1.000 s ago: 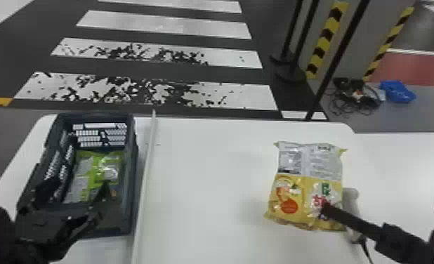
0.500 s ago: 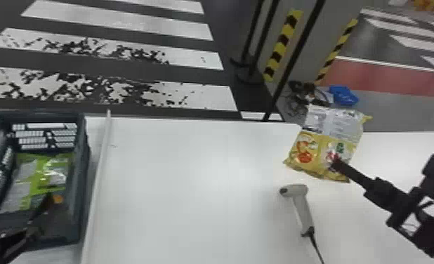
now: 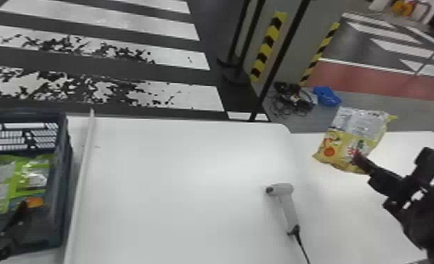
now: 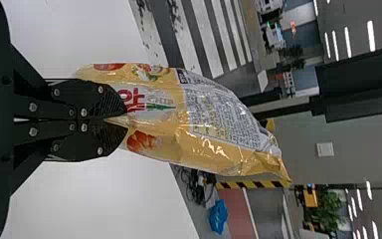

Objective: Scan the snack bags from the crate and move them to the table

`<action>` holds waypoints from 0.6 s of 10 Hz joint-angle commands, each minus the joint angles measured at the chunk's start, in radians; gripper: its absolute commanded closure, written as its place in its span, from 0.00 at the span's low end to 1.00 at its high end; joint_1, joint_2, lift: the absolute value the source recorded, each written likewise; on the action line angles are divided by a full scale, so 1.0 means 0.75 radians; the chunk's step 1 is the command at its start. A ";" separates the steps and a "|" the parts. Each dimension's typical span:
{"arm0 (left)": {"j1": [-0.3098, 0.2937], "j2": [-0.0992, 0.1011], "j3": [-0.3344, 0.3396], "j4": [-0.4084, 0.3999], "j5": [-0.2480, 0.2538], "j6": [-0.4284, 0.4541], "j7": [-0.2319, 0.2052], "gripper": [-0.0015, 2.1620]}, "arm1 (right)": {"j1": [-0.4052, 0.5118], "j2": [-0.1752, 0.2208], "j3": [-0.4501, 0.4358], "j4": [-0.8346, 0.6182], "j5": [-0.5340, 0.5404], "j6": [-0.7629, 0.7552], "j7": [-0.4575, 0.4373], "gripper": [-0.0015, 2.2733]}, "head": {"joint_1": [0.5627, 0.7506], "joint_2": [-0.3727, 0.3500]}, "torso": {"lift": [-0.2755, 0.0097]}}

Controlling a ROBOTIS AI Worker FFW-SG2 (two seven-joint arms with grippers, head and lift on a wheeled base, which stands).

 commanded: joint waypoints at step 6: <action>0.008 0.004 0.000 -0.001 0.006 -0.054 -0.005 0.03 | -0.147 -0.062 0.171 0.463 0.239 -0.314 -0.295 0.99 | 0.70 0.03 | 0.63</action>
